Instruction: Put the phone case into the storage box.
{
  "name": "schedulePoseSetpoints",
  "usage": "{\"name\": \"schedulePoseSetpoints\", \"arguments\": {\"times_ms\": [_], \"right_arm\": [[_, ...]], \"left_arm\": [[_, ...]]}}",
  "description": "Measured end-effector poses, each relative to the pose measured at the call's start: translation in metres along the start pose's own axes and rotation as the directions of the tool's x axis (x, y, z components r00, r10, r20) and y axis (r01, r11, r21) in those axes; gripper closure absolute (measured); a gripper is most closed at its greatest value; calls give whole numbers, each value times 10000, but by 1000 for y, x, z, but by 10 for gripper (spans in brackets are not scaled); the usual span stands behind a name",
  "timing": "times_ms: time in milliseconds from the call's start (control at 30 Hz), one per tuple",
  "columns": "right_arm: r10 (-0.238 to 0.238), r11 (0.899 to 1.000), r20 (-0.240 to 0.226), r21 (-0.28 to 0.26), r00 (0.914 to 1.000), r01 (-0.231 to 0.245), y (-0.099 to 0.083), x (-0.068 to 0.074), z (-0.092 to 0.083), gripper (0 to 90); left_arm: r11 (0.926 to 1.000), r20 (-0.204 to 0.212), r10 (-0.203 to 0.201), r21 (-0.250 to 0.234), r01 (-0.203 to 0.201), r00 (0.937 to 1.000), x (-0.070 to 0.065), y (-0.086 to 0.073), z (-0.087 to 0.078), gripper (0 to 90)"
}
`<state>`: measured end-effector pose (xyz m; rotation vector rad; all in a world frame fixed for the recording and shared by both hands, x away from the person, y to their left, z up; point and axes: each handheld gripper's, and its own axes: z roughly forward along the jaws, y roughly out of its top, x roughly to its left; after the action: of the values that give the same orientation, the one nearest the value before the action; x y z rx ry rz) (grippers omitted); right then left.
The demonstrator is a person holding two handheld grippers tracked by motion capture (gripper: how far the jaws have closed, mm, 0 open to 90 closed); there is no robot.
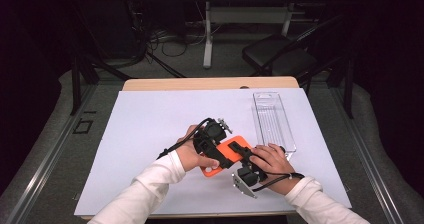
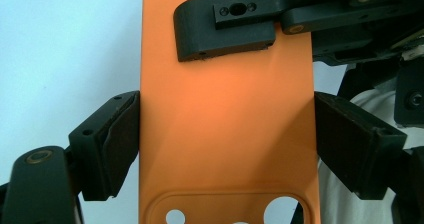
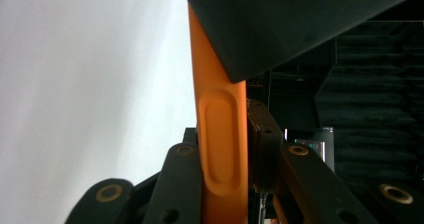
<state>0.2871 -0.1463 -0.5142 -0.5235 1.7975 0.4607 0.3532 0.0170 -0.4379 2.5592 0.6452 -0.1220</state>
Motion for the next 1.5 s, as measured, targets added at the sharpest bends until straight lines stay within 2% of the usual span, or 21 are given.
{"name": "schedulePoseSetpoints", "arguments": {"times_ms": [467, 767, 1267, 1500], "right_arm": [[-239, 9997, 312, 17, 9992, 239, 1, 0, -1, 843], [-152, 9999, 497, -10, 9986, 153, 0, 0, -1, 859], [-62, 10000, 426, 18, 9991, 61, 0, -1, -1, 867], [93, 10000, 489, 24, 9988, -94, -1, -2, -2, 867]], "left_arm": [[9998, 141, -167, -92, 168, 9998, 1, -1, 0, 159], [9994, 333, -299, -170, 304, 9990, 2, -1, -1, 157], [9975, 582, -573, -392, 596, 9967, 4, -3, -2, 152], [9973, 555, -503, -514, 531, 9972, 4, -3, -4, 149]]}}
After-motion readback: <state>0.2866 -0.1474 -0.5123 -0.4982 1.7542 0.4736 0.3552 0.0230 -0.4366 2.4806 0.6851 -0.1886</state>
